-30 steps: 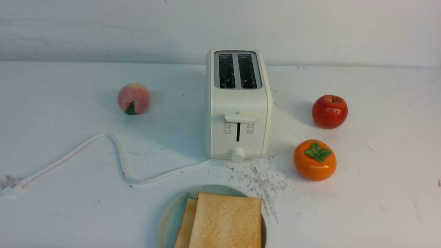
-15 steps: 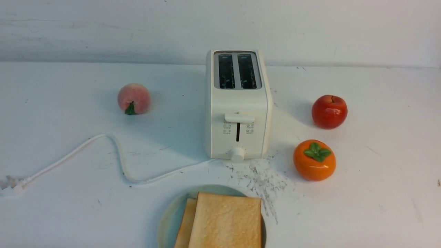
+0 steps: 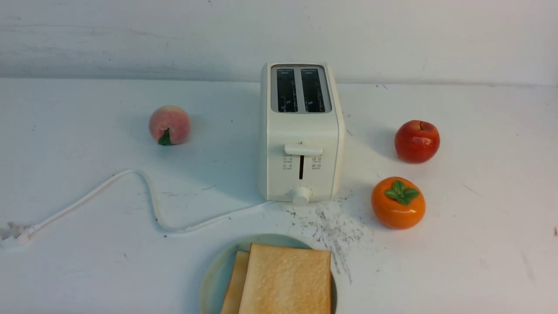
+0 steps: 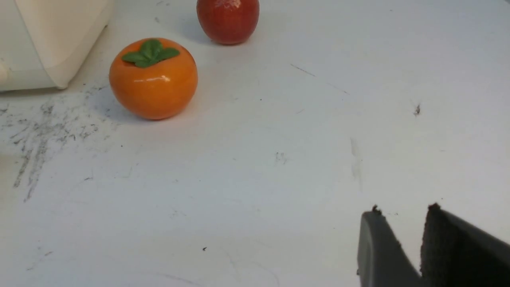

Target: Take toasted bread from bread machine on white table place on plate.

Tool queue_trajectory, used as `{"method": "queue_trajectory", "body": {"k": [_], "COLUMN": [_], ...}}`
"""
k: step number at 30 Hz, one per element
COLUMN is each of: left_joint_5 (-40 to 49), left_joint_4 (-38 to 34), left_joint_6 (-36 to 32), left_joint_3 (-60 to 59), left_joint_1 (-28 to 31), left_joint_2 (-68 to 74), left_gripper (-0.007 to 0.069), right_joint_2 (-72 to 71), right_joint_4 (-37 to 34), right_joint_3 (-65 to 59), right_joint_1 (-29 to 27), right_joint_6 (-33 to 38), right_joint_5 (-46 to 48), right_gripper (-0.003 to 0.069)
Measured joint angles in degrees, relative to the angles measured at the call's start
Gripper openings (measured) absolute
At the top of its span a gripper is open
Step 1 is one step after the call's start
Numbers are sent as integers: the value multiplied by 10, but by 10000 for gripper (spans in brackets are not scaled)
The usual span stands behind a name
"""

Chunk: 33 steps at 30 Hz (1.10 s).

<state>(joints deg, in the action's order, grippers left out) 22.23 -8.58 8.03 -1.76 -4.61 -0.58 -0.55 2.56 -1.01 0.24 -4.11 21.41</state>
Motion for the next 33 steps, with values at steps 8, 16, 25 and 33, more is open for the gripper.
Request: {"method": "queue_trajectory", "body": {"k": [8,16,25,33], "left_joint_5": [0,0,0,0], "left_joint_4": [0,0,0,0], "left_joint_6": [0,0,0,0], "left_joint_3": [0,0,0,0], "left_joint_1": [0,0,0,0], "left_joint_2": [0,0,0,0], "left_gripper": [92,103,112,122], "right_joint_2": [0,0,0,0], "right_joint_4": [0,0,-1,-1], "right_joint_3": [0,0,0,0], "right_joint_1": [0,0,0,0], "right_joint_6": [0,0,0,0], "right_joint_5": [0,0,1,1], "right_gripper": [197,205,221,225]}}
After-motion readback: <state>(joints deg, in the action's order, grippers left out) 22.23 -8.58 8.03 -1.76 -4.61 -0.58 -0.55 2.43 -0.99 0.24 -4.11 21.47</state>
